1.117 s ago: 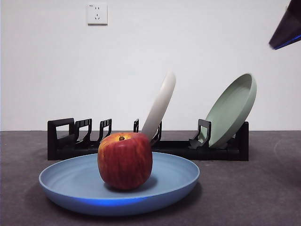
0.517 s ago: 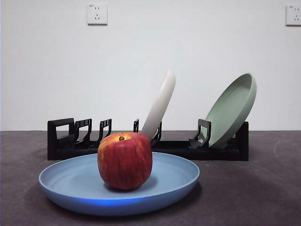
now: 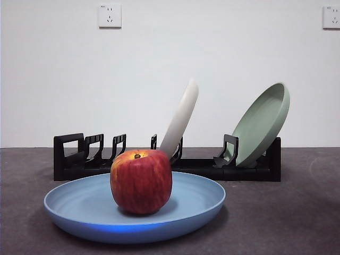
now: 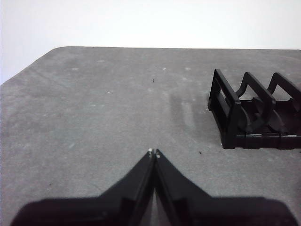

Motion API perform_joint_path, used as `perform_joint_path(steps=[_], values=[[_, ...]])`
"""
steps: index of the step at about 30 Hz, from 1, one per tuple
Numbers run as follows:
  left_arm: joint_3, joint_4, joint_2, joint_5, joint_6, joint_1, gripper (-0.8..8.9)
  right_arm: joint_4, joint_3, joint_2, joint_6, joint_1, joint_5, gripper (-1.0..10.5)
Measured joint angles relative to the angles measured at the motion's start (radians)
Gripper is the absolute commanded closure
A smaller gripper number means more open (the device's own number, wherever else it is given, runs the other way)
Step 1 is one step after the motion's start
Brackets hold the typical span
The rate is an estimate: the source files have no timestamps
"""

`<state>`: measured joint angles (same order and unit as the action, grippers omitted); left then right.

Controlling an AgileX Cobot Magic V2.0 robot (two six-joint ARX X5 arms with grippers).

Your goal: Take the blue plate from the plate rack,put the plate on the table,take the apple from the table,put the apple in the plate

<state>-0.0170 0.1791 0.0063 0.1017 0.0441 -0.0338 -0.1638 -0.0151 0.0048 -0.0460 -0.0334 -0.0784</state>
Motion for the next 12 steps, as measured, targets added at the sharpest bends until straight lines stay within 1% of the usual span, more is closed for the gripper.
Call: perform_joint_path(steps=[8, 10, 12], values=[[0.000, 0.000, 0.000, 0.000, 0.000, 0.000, 8.16, -0.002, 0.000, -0.001, 0.017, -0.001, 0.000, 9.5], [0.000, 0.000, 0.000, 0.000, 0.000, 0.000, 8.16, -0.002, 0.000, -0.001, 0.045, -0.001, 0.000, 9.5], [0.000, 0.000, 0.000, 0.000, 0.000, 0.000, 8.16, -0.002, 0.000, 0.001, 0.100, -0.001, 0.000, 9.5]])
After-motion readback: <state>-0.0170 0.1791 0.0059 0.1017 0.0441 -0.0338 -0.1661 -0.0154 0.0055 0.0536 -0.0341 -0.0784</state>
